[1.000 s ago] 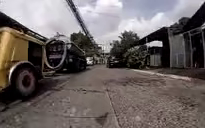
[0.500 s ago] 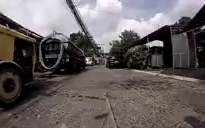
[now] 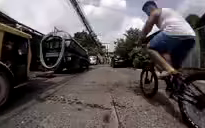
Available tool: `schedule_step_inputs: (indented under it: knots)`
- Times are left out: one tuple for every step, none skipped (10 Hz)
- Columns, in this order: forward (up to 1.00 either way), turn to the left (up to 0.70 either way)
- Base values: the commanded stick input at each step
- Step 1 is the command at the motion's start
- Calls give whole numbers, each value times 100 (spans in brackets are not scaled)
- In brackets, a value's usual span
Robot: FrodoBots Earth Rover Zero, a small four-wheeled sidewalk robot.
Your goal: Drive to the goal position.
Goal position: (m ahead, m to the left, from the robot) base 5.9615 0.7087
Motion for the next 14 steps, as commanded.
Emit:
schedule_step_inputs:
  knots:
    - [70,0]
    - [70,0]
    - [70,0]
    - [70,0]
    - [70,0]
    - [70,0]
    - [70,0]
    - [70,0]
    - [70,0]
    - [70,0]
    - [70,0]
    - [70,0]
    - [70,0]
    - [70,0]
